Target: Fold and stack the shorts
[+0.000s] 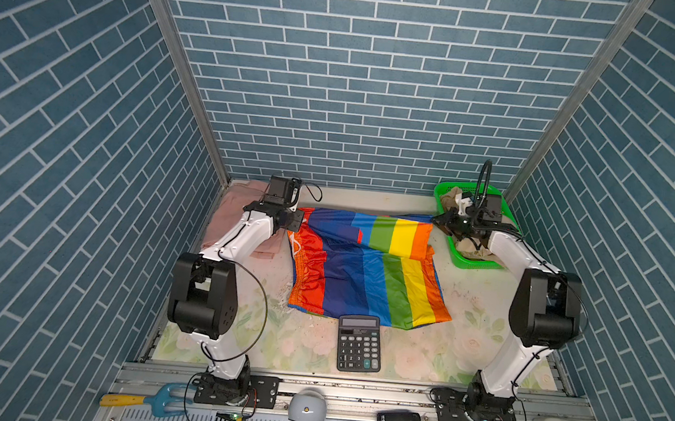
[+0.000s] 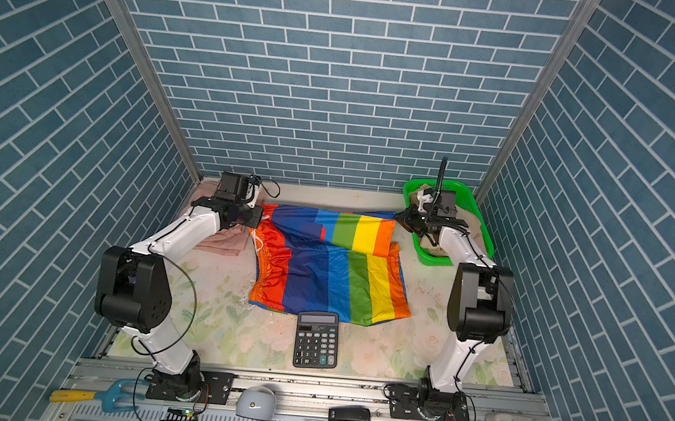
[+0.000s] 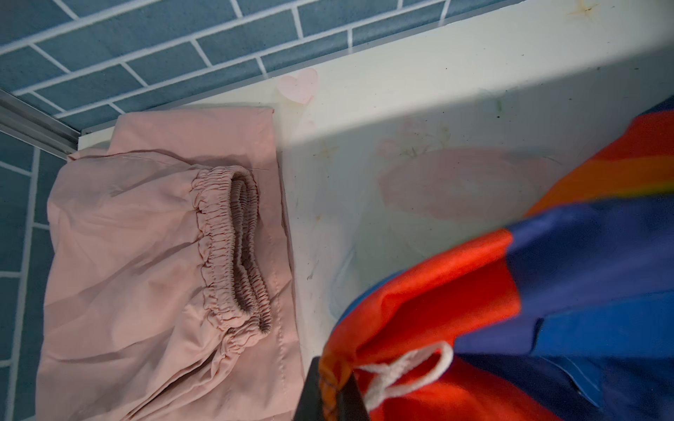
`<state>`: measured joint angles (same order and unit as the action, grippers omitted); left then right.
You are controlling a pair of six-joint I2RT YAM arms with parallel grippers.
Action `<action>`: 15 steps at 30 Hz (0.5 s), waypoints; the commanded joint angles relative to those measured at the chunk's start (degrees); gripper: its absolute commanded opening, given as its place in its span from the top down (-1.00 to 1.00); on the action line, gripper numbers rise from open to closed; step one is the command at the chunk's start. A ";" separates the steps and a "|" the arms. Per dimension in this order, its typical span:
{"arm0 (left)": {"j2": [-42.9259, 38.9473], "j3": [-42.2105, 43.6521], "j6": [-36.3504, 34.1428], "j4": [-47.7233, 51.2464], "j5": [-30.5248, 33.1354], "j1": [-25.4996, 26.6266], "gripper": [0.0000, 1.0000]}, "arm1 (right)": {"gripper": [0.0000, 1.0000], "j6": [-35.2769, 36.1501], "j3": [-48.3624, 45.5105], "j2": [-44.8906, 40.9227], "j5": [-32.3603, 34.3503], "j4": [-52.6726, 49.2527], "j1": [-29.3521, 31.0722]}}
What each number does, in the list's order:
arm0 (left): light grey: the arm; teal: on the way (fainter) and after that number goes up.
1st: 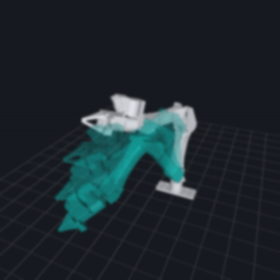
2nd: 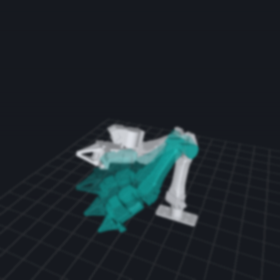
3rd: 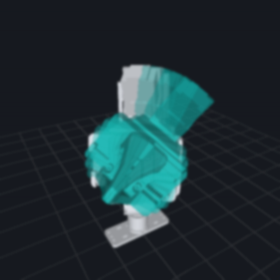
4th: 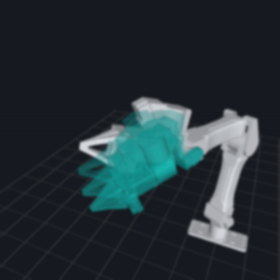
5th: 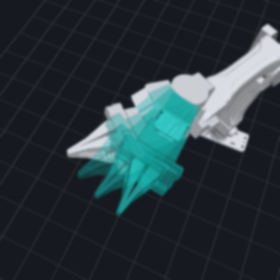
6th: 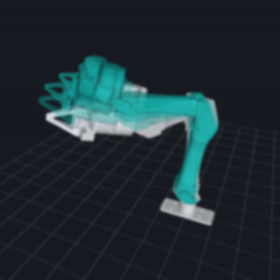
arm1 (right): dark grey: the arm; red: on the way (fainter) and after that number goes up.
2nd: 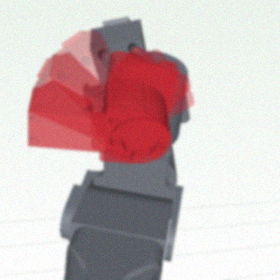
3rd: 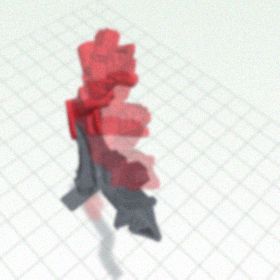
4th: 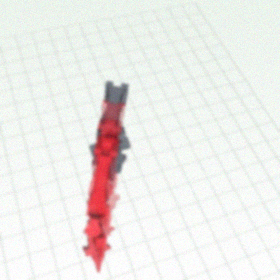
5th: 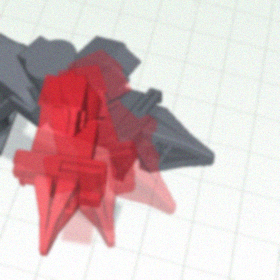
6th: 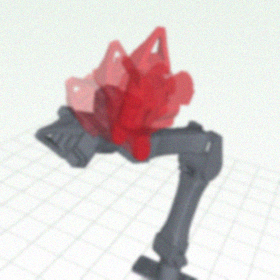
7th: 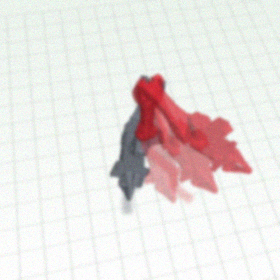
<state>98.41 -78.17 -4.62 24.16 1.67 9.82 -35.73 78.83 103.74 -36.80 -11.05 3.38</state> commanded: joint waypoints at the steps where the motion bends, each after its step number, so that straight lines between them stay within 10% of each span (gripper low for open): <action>1: 0.46 -1.54 1.42 1.76 10.24 -0.23 1.00 | 1.00 -1.95 -5.45 -5.17 0.96 -1.04 -0.87; 15: 1.70 -2.20 4.62 2.83 10.18 1.19 1.00 | 1.00 2.92 -20.63 -10.77 11.41 -8.26 2.90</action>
<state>99.88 -79.42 -1.06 26.33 6.87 11.44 -35.62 57.93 93.51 -31.53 -15.86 6.74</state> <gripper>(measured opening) 0.075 0.048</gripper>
